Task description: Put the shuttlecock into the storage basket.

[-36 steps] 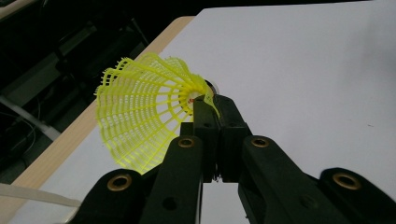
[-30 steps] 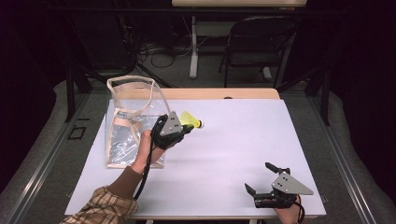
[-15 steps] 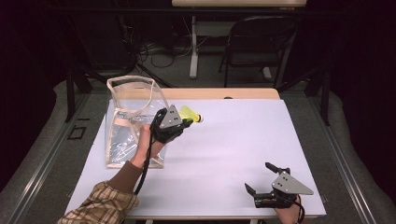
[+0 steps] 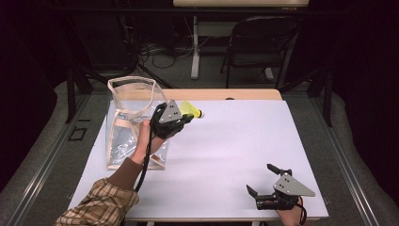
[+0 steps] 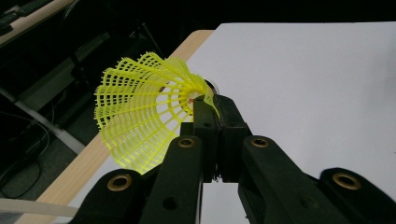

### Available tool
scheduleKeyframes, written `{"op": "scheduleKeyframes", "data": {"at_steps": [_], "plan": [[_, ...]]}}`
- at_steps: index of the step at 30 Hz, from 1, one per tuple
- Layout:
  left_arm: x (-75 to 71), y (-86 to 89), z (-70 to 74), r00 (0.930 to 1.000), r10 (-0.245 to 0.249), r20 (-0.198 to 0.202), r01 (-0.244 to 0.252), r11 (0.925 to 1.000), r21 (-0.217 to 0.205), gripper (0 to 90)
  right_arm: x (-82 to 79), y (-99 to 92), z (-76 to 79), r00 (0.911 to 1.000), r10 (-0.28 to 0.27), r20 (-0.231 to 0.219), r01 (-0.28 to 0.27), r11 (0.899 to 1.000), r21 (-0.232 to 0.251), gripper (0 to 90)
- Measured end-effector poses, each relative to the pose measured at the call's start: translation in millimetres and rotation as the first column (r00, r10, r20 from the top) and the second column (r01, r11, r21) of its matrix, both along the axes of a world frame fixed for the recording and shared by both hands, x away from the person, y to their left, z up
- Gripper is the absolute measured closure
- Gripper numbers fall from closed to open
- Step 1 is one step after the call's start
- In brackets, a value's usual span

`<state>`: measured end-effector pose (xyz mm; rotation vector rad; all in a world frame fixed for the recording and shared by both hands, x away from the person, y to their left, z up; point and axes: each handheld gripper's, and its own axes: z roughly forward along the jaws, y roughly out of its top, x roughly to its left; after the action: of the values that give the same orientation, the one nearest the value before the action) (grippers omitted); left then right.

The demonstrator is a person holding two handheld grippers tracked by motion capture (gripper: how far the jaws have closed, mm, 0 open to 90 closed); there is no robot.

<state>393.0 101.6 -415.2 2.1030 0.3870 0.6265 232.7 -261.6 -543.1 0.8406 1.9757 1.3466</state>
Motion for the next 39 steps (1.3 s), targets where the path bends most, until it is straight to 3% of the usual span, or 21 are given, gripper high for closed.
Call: {"op": "scheduleKeyframes", "data": {"at_steps": [39], "plan": [[21.3, 10.2, 32.0, 0.9986, 0.042, 0.031, -0.041, 0.9987, -0.031, 89.2, 0.3, -0.9, 0.1, 1.0000, 0.002, 0.003, -0.002, 1.000, 0.003, 0.2]]}}
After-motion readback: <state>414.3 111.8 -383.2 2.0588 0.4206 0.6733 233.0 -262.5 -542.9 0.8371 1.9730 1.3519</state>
